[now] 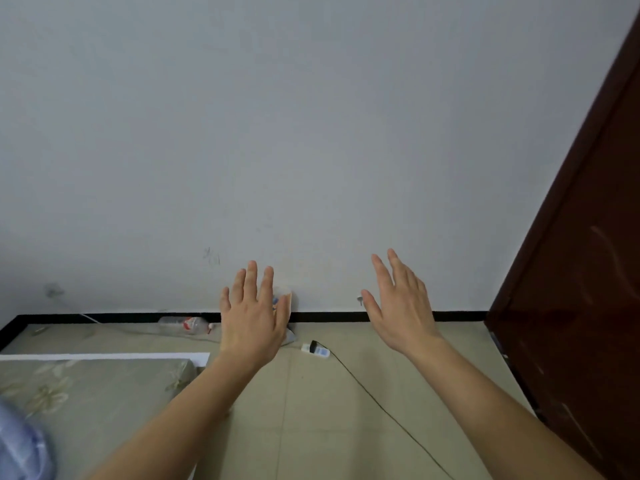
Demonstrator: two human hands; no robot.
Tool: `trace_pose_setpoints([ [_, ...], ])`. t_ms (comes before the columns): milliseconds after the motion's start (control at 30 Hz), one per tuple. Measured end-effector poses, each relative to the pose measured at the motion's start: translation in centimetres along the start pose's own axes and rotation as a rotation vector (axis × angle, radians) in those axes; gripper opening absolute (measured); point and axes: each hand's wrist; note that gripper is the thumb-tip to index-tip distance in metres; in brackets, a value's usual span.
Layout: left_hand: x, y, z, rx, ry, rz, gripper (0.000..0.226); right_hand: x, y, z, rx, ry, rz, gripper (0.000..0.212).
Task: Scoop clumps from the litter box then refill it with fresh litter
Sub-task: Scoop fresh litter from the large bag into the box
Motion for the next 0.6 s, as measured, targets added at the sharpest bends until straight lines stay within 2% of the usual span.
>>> trace_pose_setpoints([
  [133,9.6,-0.6,-3.9,0.035,0.03,0.074,0.071,10.8,-1.7,-3.0,0.017,0.064,0.043,0.066],
  [300,19.7,0.9,-5.3,0.087,0.024,0.07,0.068,23.6,-0.8,-5.6,0.043,0.128,0.094,0.065],
  [433,25.8,4.5,-7.2,0.087,0.049,0.094,0.068,31.4,2.4,-9.3,0.066,0.189,0.136,0.064],
  [600,33.1,10.6,-13.8,0.024,0.142,0.171,0.065,38.9,5.5,-17.3,-0.002,0.289,0.173,0.058],
])
Point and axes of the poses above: each hand's wrist, its own x-axis towards the middle knuckle, its own z-axis out of the back of the hand, y = z × x, and after that the axes turned 6 degrees about -z, right-handed
